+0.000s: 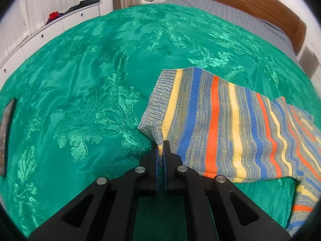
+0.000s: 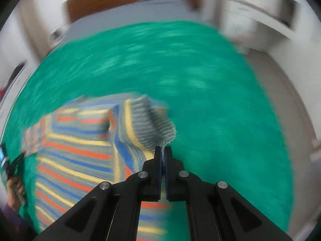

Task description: Fold small clothes

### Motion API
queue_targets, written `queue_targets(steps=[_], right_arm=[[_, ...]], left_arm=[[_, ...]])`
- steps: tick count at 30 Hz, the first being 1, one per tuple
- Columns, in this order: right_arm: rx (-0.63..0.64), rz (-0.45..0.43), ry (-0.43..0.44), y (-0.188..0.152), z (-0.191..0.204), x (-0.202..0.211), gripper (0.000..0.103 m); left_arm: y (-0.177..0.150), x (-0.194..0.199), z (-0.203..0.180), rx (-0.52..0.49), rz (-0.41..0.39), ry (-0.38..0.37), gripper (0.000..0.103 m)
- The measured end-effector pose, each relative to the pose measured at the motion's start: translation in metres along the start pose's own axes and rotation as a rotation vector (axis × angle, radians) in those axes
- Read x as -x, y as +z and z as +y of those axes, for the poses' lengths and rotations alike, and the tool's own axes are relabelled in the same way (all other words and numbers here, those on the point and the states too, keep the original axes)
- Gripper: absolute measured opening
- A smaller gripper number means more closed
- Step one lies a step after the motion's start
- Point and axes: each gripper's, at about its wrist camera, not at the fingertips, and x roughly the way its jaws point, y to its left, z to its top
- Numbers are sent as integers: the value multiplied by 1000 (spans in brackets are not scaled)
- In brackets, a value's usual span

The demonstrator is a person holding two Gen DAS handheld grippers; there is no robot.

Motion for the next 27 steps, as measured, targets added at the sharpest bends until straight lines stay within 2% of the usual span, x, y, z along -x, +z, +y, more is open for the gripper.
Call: queue_targets(steps=[1, 4, 7, 15, 19, 20, 22, 23, 24, 25, 27], right_arm=[[-53, 8, -41, -7, -35, 1, 2], [-159, 36, -135, -33, -105, -7, 2], [-207, 84, -171, -55, -138, -28, 2], [-197, 134, -233, -95, -158, -69, 2], [-191, 135, -231, -95, -155, -72, 2], [-192, 127, -225, -96, -156, -68, 5], [-205, 110, -223, -99, -158, -60, 28], [-214, 89, -218, -104, -160, -47, 44], [-213, 73, -209, -107, -160, -39, 46], [-200, 53, -200, -114, -157, -24, 46], [-160, 27, -178, -128, -147, -3, 46]], left_arm=[[0, 0, -1, -4, -2, 6, 2], [0, 0, -4, -21, -4, 31, 2], [1, -1, -7, -30, 0, 49, 2], [0, -3, -12, -60, -3, 77, 2], [0, -3, -15, -80, -9, 88, 3], [0, -1, -14, -82, -11, 85, 5], [1, 9, -8, -74, -3, 52, 13], [0, 16, -2, -66, 5, 35, 29], [-2, 25, 5, -57, 5, 25, 46], [-7, 39, 14, -48, -6, 9, 50], [-22, 64, 28, -52, -11, -50, 50]])
